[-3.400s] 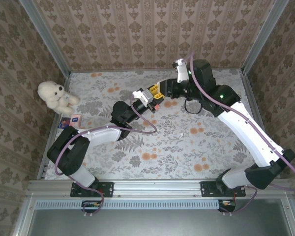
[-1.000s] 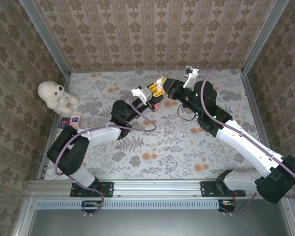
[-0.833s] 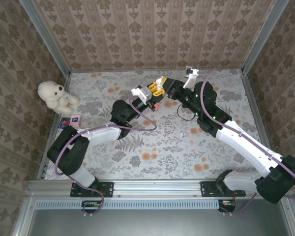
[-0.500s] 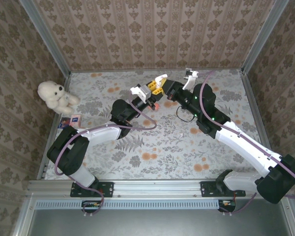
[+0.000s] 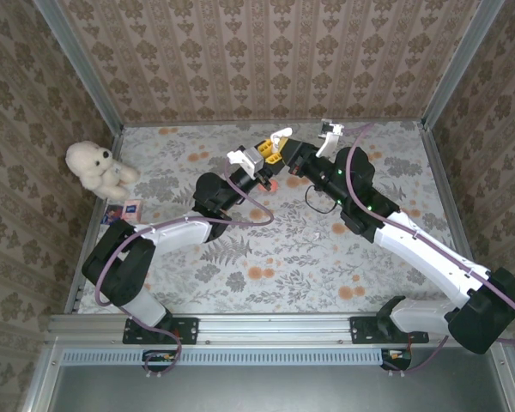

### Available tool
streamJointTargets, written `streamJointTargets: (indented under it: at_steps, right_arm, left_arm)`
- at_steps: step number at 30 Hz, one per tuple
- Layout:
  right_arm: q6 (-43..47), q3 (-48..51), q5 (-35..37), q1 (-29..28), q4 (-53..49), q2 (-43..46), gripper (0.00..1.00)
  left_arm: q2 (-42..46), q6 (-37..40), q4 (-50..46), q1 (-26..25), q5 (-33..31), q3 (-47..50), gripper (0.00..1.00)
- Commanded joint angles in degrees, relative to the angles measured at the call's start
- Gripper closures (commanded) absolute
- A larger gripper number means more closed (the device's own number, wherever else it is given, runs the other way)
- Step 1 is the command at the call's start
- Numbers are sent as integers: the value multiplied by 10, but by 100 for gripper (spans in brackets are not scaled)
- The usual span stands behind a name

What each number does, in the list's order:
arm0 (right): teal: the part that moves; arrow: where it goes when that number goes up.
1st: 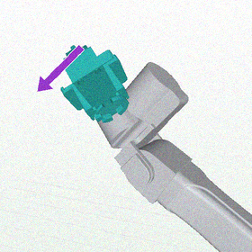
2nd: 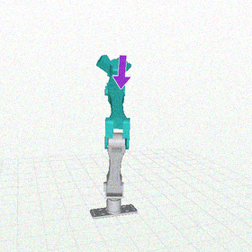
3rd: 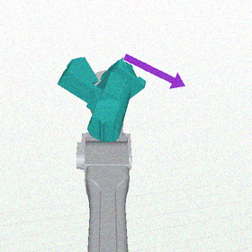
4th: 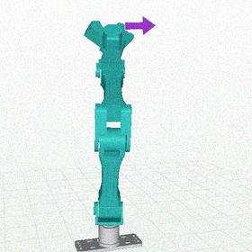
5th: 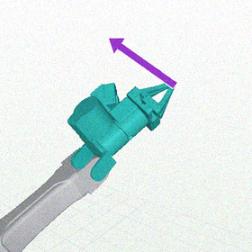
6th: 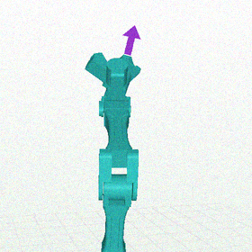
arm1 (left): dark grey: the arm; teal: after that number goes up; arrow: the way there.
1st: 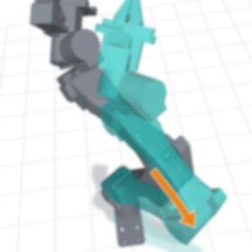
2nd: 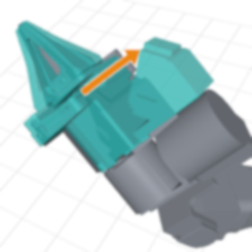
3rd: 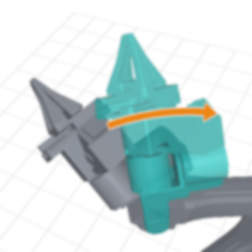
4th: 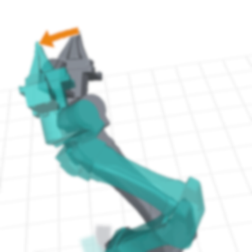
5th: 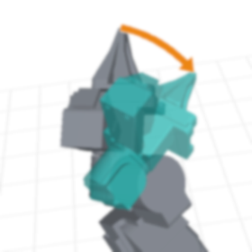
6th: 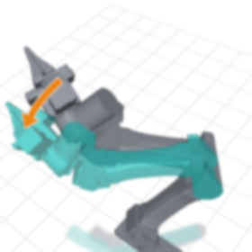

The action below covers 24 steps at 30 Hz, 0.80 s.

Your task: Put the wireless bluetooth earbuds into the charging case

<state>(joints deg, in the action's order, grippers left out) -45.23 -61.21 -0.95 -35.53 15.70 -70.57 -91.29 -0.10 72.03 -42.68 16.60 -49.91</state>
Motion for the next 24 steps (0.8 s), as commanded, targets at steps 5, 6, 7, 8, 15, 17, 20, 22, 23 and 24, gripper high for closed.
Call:
streamJointTargets:
  at_steps: [5,6,7,8,15,17,20,22,23,24]
  right_arm:
    - [6,-12,-2,-9,-11,-12,84]
    - [6,-12,-1,-9,-12,-11,84]
    - [6,-12,0,-9,-12,-10,84]
    - [8,-11,4,-9,-14,-8,84]
    - [43,-35,24,-9,-65,16,70]
    - [59,-59,24,-9,-107,18,67]
    - [91,-106,23,-9,-195,17,61]
    - [113,-147,23,-8,-266,9,59]
    - [123,-167,23,-8,-299,5,57]
    - [131,-183,20,-7,-326,0,56]
  left_arm:
    - [-1,-11,27,-4,4,-21,100]
    - [-1,-11,27,-5,5,-21,100]
    - [-1,-11,27,-4,5,-20,100]
    - [-2,-11,27,-4,5,-21,100]
    - [1,-9,27,-4,6,-15,100]
    - [1,-8,27,-3,12,-13,100]
    - [5,-6,26,0,27,-6,100]
    - [7,-8,25,2,37,-2,100]
    - [8,-9,25,4,42,0,100]
    - [9,-13,25,5,46,1,100]
